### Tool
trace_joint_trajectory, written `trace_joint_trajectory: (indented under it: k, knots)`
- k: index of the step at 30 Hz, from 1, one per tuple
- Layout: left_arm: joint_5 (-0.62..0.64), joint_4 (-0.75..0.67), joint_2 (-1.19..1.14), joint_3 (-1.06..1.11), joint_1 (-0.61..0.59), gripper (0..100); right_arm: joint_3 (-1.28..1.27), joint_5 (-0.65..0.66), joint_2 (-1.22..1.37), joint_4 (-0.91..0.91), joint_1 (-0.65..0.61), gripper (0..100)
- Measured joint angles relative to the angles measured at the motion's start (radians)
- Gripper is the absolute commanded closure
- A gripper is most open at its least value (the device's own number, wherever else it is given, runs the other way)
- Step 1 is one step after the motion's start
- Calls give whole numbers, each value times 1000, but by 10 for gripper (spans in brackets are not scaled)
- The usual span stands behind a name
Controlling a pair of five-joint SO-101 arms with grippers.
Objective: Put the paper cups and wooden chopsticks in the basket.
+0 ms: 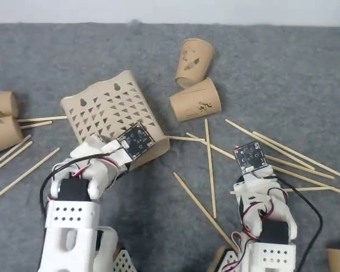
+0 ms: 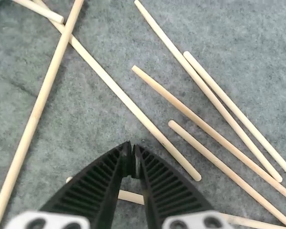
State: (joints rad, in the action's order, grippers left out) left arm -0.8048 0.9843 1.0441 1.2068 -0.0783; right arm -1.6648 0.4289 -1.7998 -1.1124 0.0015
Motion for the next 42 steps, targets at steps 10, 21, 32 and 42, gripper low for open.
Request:
trace_joint_trajectory:
  k: [10,21,32,42]
  knots:
    - [2,-368,-2,181,-129,967,0,0,0,0,0,986]
    - [173,-631,5,310,-189,988,0,0,0,0,0,986]
    - [618,-500,2,195,-272,987,0,0,0,0,0,986]
    - [787,-35,3,32,-118,911,0,0,0,0,0,986]
